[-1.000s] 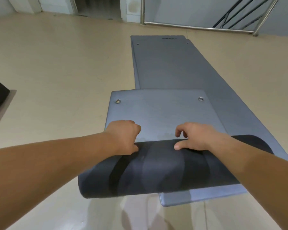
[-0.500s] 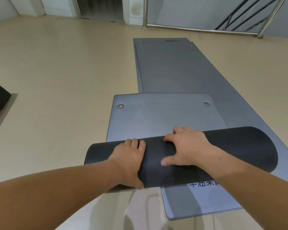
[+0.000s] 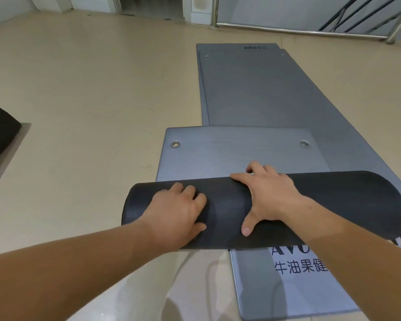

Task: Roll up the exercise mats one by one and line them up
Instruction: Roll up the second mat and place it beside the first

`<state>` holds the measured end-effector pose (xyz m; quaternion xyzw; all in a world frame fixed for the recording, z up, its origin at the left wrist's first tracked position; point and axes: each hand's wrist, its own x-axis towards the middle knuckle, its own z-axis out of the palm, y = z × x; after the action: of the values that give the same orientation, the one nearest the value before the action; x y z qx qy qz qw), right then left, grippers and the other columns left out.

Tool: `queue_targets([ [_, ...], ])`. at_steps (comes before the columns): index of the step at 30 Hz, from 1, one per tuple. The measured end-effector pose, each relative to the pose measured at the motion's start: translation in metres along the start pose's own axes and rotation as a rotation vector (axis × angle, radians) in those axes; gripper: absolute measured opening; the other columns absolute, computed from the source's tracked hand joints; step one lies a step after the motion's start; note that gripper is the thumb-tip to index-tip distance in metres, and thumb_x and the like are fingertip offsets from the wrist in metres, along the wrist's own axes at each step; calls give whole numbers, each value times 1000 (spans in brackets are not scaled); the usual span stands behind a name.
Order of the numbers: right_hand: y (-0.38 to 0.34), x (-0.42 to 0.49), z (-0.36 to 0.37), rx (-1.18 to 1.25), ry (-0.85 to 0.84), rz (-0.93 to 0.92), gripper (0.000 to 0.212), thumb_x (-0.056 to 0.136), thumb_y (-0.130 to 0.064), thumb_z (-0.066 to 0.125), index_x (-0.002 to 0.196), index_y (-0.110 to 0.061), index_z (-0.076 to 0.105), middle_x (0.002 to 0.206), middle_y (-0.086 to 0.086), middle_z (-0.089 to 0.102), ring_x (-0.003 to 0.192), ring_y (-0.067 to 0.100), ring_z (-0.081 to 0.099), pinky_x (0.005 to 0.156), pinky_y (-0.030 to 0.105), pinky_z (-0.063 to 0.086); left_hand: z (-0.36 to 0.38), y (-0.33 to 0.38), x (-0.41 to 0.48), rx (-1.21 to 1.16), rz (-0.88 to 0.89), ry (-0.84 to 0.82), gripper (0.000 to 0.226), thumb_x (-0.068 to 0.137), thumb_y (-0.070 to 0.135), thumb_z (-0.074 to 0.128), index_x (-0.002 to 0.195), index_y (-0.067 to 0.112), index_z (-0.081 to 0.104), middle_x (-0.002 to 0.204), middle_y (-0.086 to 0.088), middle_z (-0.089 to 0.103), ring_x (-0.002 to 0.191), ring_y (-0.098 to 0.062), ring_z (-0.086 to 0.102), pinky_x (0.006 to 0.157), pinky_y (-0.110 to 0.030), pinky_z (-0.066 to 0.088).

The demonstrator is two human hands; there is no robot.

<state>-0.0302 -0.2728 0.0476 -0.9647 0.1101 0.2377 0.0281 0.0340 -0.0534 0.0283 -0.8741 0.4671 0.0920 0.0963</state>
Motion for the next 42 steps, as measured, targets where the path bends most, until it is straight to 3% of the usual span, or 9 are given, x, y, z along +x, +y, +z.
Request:
queue_targets([
  [5, 1, -5, 7, -34, 182, 23, 108, 53, -78, 84, 146, -44, 41, 128, -10, 43, 123, 19, 43, 101, 39, 41, 22, 7, 1, 12, -18, -42, 123, 83, 77, 63, 164, 12, -2, 171, -13, 3, 155, -39, 12, 125, -54, 24],
  [9, -5, -12, 1, -57, 247, 57, 77, 80, -72, 71, 143, -37, 46, 132, -5, 48, 125, 23, 44, 101, 38, 39, 33, 2, 24, 46, -89, -38, 143, 71, 73, 79, 162, 11, -13, 170, -15, -2, 157, -41, 4, 126, -61, 14],
  [14, -8, -13, -6, 28, 146, 51, 65, 96, -59, 62, 155, -40, 41, 149, -1, 46, 140, 26, 38, 107, 38, 41, 29, -16, 39, 53, -43, 17, 127, 58, 69, 74, 156, 12, 16, 151, -7, 31, 132, -31, 37, 106, -51, 40],
  [18, -1, -19, -3, 89, 76, 16, 105, 76, -69, 76, 162, -41, 22, 169, 0, 22, 156, 26, 16, 123, 42, 25, 11, -25, 45, 4, -14, 21, 104, 54, 65, 75, 139, 20, 35, 126, 1, 47, 108, -24, 49, 92, -45, 49],
  [24, 7, -39, 7, 78, 149, -15, 117, 59, -80, 80, 157, -38, 31, 155, -3, 38, 147, 23, 30, 122, 43, 29, -13, 9, 21, -73, -56, -108, 83, 62, 63, 80, 124, 25, 40, 112, 5, 52, 99, -20, 55, 85, -40, 50],
  [30, 0, -64, -19, -77, -124, 6, 121, 54, -92, 73, 156, -47, 27, 137, -3, 33, 137, 25, 29, 108, 47, 40, -34, 34, -5, -501, -88, -441, 77, 55, 62, 90, 115, 29, 54, 103, 10, 65, 90, -14, 66, 79, -33, 61],
  [35, -20, -60, -20, -62, -158, -59, 98, 63, -84, 76, 146, -46, 39, 132, -7, 52, 127, 25, 50, 91, 43, 43, -16, 17, -15, -774, -92, -617, 80, 58, 58, 97, 125, 37, 59, 121, 15, 70, 107, -13, 70, 99, -37, 59],
  [39, -32, -48, -2, 14, 0, -45, 67, 82, -76, 65, 135, -39, 47, 127, -3, 58, 120, 26, 53, 89, 42, 41, -20, -7, -13, -549, -159, -474, 116, 60, 78, 86, 157, 34, 39, 154, 11, 47, 137, -20, 53, 112, -40, 47],
  [42, -51, -31, 8, -87, 127, -1, 54, 97, -70, 48, 136, -33, 49, 135, 5, 48, 127, 30, 43, 99, 48, 41, -27, -21, -22, -296, -258, -260, 97, 68, 86, 72, 144, 30, 51, 138, 7, 56, 120, -19, 58, 95, -38, 53],
])
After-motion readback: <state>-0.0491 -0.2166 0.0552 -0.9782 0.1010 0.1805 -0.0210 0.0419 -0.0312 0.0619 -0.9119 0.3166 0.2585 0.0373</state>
